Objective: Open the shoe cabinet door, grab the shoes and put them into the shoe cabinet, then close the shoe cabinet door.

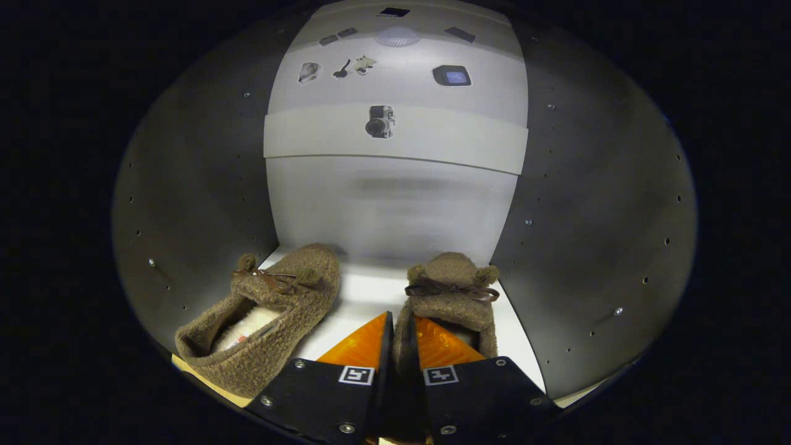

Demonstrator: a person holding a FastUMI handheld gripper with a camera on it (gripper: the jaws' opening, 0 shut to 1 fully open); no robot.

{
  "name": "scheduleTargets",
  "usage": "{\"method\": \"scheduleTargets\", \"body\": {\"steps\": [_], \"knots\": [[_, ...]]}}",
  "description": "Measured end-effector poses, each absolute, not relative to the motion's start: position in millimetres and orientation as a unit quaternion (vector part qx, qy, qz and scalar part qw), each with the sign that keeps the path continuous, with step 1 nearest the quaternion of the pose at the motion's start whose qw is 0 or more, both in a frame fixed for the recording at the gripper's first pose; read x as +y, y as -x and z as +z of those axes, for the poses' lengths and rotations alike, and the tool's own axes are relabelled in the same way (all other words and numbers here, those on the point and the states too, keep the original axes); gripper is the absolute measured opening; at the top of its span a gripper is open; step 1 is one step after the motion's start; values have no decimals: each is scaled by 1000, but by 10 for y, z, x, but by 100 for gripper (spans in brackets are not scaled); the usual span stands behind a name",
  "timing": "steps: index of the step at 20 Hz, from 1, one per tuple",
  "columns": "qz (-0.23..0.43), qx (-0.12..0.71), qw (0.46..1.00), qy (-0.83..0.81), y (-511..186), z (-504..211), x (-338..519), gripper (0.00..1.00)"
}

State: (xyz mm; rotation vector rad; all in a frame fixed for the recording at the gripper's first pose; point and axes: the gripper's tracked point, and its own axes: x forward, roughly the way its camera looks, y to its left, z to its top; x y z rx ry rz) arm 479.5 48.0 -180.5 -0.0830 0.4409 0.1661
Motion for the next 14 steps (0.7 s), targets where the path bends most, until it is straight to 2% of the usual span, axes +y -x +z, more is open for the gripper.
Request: {"method": "scheduleTargets", "body": {"steps": [4, 14], "knots": [[80, 216, 972, 38, -4771, -1770, 491, 24], [69, 179, 981, 36, -4298, -1399, 438, 24]]}}
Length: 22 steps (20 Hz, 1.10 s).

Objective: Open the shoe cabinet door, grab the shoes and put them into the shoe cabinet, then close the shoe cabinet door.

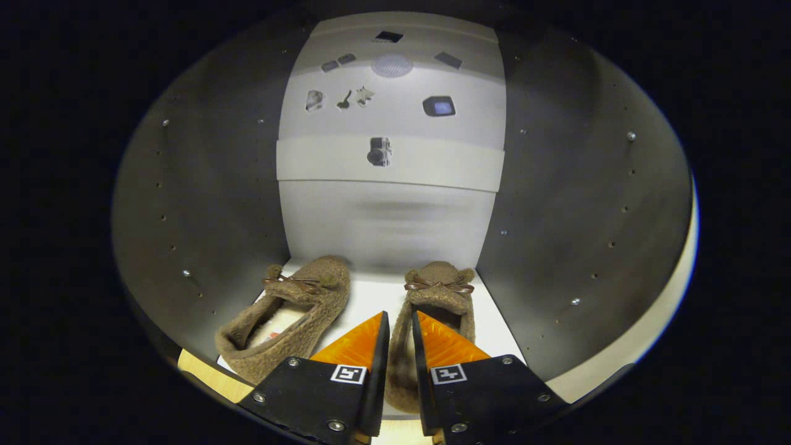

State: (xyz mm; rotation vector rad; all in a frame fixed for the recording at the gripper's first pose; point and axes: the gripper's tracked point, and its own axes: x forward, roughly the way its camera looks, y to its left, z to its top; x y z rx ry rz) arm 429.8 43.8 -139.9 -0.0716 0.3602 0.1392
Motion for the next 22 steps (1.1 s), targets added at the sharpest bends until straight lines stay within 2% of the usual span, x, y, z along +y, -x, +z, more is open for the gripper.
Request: {"method": "scheduleTargets", "body": {"steps": [6, 10, 17, 22], "knots": [[67, 122, 990, 30, -3418, -924, 457, 24], [81, 96, 992, -1, -2553, -657, 468, 24], [31, 71, 997, 4, -1268, -410, 88, 24], [8, 74, 997, -12, -717, -417, -81, 25]]}}
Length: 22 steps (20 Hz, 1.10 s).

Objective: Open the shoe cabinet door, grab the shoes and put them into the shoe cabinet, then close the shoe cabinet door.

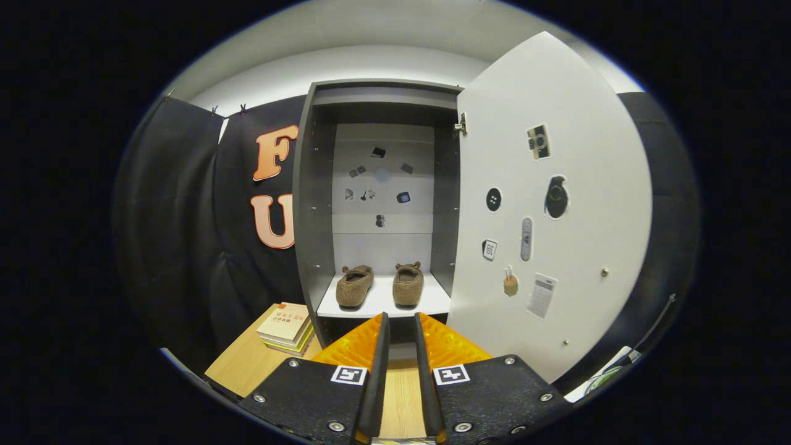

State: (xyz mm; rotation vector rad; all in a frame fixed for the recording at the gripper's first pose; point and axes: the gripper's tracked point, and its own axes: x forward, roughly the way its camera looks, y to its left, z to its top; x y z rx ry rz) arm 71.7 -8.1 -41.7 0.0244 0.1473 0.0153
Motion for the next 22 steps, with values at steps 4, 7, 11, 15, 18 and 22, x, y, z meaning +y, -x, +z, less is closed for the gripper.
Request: {"method": "scheduleTargets", "body": {"steps": [4, 7, 11, 15, 18, 22], "knots": [[-8, 72, 997, -32, -416, -433, -227, 25], [-30, 70, 997, -27, -218, -445, -488, 26], [-60, 71, 995, -39, 35, -535, -946, 30], [-94, 68, 992, -56, 189, -656, -1565, 35], [-100, 68, 990, -76, 156, -759, -1990, 43], [-59, 71, 990, -107, -108, -857, -2227, 53]]}}
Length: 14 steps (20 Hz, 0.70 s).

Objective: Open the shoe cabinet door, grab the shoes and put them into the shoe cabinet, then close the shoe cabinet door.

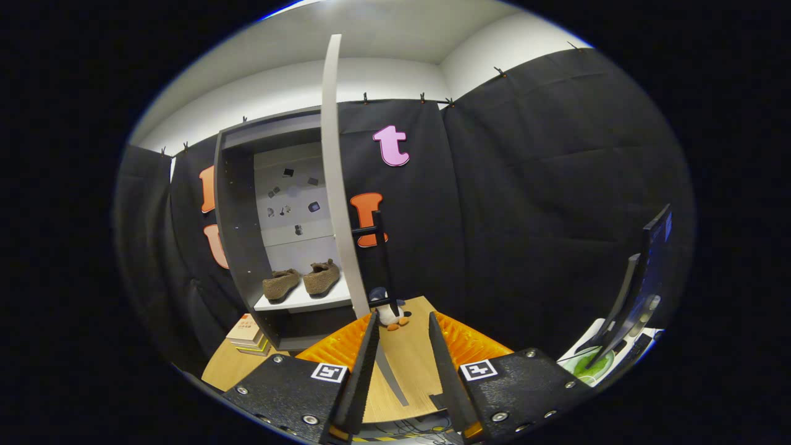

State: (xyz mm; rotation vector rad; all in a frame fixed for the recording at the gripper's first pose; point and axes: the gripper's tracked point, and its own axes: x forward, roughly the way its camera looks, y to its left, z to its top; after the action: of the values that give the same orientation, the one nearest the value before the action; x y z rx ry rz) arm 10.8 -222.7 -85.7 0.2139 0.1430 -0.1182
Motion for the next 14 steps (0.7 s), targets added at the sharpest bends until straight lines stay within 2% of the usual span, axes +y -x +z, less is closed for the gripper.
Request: {"method": "scheduleTargets", "body": {"steps": [5, 8, 14], "knots": [[8, 55, 995, -89, -531, -728, -2149, 60], [25, 44, 998, -48, -686, -621, -2200, 60], [101, 33, 993, -54, -700, -568, -1959, 58]]}}
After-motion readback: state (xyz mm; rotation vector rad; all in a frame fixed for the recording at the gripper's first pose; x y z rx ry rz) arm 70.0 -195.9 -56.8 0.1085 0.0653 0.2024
